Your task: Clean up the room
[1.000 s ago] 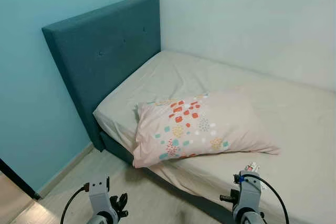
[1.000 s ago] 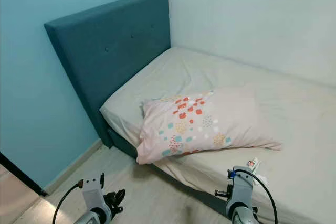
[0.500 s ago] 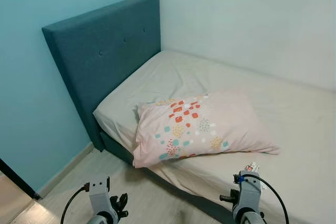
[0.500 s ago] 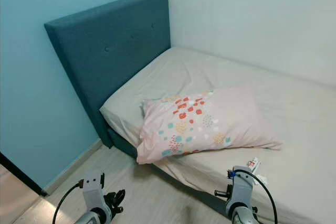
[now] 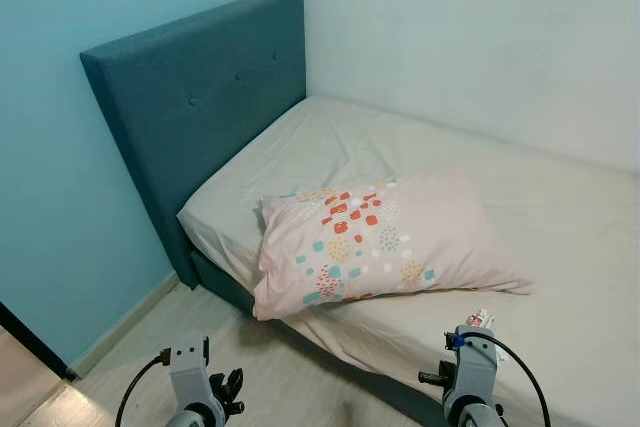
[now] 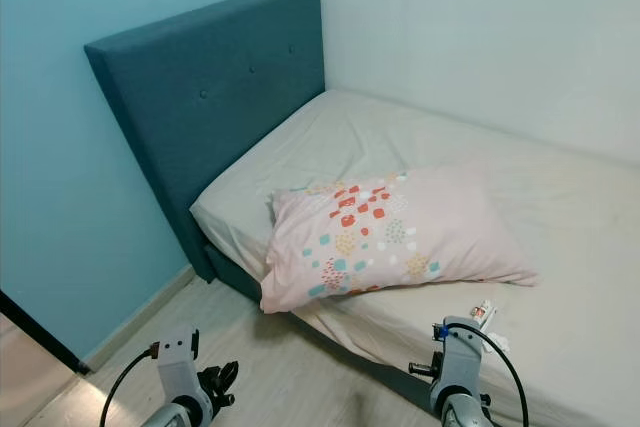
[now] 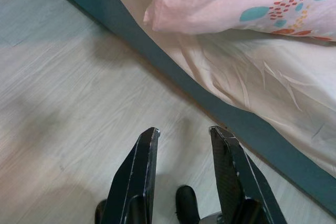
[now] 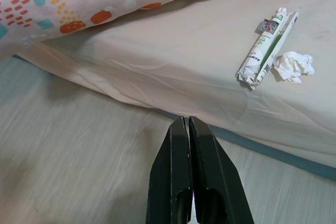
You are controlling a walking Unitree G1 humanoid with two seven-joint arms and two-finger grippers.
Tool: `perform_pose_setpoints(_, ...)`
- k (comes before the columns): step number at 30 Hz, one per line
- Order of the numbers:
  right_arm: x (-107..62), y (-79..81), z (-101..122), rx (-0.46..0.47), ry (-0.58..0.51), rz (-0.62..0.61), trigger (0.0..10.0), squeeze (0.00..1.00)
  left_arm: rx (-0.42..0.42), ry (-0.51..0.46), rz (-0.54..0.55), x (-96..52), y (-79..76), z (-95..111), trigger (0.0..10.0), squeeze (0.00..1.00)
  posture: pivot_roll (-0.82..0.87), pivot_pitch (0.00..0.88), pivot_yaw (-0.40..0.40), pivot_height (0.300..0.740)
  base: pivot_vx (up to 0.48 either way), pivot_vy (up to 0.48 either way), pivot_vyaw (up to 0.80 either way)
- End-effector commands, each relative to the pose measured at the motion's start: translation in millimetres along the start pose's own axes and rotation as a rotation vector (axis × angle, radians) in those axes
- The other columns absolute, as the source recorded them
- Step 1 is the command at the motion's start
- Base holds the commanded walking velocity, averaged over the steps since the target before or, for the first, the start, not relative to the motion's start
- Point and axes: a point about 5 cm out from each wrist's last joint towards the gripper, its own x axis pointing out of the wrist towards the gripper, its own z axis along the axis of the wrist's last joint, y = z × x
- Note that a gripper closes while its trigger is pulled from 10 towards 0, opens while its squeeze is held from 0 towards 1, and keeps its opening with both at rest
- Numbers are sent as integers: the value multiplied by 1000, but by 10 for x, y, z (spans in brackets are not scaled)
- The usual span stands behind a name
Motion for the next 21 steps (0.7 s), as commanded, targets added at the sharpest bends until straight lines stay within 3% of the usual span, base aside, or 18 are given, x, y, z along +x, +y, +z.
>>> perform_pose_setpoints(1, -3, 27, -34, 8, 21, 0, 10000, 0, 0, 11, 6, -3, 14, -9, 10000, 0, -174, 0, 22, 740, 0, 0, 0)
perform_pose_setpoints(21, -5, 31, -42, 2, 25, 4, 10000, 0, -2, 14, 16, -11, 24, -22, 10000, 0, -154, 0, 5, 740, 0, 0, 0)
